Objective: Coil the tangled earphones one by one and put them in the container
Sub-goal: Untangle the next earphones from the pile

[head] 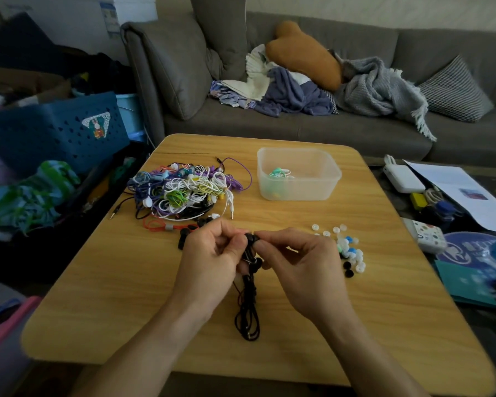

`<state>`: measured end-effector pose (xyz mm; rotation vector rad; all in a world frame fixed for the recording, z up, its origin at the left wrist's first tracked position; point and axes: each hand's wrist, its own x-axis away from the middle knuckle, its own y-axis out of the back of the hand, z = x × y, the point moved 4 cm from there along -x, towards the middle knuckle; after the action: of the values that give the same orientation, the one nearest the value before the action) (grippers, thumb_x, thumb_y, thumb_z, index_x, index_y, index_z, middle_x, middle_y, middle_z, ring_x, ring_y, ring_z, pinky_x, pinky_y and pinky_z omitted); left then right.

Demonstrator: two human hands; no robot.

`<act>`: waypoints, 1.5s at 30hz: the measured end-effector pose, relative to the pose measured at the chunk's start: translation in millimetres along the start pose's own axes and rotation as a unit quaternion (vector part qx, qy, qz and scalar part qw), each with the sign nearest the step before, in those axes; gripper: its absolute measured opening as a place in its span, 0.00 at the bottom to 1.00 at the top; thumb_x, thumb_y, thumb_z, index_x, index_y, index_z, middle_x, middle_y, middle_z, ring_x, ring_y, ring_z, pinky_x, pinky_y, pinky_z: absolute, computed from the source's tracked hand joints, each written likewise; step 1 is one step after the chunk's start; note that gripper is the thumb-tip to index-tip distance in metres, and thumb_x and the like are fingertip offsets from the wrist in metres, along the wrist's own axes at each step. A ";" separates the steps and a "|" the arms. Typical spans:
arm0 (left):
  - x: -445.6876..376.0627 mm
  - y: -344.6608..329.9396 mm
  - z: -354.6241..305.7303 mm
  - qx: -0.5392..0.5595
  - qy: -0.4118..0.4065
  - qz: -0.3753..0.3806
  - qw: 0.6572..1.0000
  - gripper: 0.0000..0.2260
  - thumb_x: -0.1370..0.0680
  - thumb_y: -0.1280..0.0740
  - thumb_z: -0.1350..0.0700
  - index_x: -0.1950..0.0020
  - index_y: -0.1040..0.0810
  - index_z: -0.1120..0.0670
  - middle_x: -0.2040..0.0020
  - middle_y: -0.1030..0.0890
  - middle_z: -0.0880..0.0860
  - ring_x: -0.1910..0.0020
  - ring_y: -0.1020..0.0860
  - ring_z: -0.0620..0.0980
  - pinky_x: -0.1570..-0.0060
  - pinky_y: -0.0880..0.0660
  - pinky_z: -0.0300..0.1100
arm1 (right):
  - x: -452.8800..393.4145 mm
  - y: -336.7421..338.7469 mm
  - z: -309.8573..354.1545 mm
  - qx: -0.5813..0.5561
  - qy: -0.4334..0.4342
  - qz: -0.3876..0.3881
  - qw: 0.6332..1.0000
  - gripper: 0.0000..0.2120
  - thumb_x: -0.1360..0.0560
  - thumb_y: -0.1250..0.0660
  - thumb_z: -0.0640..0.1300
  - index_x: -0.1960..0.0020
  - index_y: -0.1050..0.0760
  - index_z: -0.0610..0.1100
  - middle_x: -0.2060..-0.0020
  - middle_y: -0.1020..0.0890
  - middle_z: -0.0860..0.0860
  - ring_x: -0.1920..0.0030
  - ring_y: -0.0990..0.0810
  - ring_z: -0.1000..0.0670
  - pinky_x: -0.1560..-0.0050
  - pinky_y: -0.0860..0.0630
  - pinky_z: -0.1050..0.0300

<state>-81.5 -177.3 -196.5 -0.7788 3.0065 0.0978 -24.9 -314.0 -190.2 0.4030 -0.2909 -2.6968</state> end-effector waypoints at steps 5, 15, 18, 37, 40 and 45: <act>-0.3 -2.8 2.1 0.078 0.101 0.059 0.990 0.07 0.20 0.38 0.66 0.57 0.24 0.60 0.67 0.23 0.57 0.76 0.27 0.45 0.77 0.33 0.36 | -6.9 9.1 5.6 0.038 0.052 0.046 0.997 0.11 0.29 0.25 0.39 0.51 0.15 0.53 0.59 0.15 0.57 0.55 0.16 0.54 0.52 0.19 0.57; 1.1 -10.7 1.3 0.128 0.082 0.056 0.987 0.04 0.20 0.37 0.64 0.53 0.24 0.62 0.68 0.22 0.56 0.73 0.26 0.47 0.75 0.30 0.37 | -9.6 17.0 -2.1 0.005 0.011 0.037 0.999 0.06 0.29 0.25 0.47 0.53 0.17 0.56 0.59 0.14 0.57 0.56 0.15 0.56 0.53 0.19 0.55; 0.0 -9.0 -0.3 0.053 0.020 0.046 0.997 0.04 0.20 0.36 0.63 0.51 0.23 0.62 0.66 0.20 0.57 0.71 0.24 0.48 0.73 0.29 0.39 | -10.2 18.0 -5.3 -0.032 -0.012 0.043 0.998 0.09 0.31 0.26 0.49 0.51 0.16 0.52 0.59 0.14 0.54 0.58 0.16 0.55 0.56 0.22 0.60; 2.7 -9.0 11.5 0.165 0.216 0.057 0.961 0.05 0.21 0.37 0.66 0.55 0.25 0.63 0.68 0.22 0.57 0.78 0.29 0.46 0.80 0.34 0.35 | -8.1 12.5 2.8 0.039 0.019 0.058 0.997 0.11 0.30 0.23 0.38 0.58 0.15 0.54 0.62 0.14 0.57 0.58 0.15 0.55 0.53 0.20 0.60; 1.3 -6.2 3.8 0.014 0.073 0.031 0.997 0.06 0.21 0.35 0.66 0.57 0.23 0.60 0.68 0.21 0.56 0.77 0.26 0.46 0.78 0.32 0.35 | -7.0 12.0 -0.5 -0.042 -0.034 0.050 0.997 0.05 0.31 0.23 0.37 0.57 0.14 0.46 0.62 0.13 0.52 0.59 0.14 0.54 0.56 0.20 0.61; 1.1 -6.2 -9.4 -0.160 -0.161 0.029 0.974 0.12 0.25 0.31 0.67 0.61 0.22 0.51 0.68 0.19 0.42 0.70 0.22 0.38 0.68 0.27 0.31 | -3.0 11.6 -11.9 -0.168 -0.152 0.080 0.971 0.10 0.34 0.24 0.39 0.54 0.15 0.37 0.64 0.15 0.44 0.66 0.22 0.52 0.61 0.23 0.59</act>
<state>-79.6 -183.9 -187.4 -0.6195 2.7335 0.6564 -14.4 -324.9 -197.6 -0.1306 0.0514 -2.5734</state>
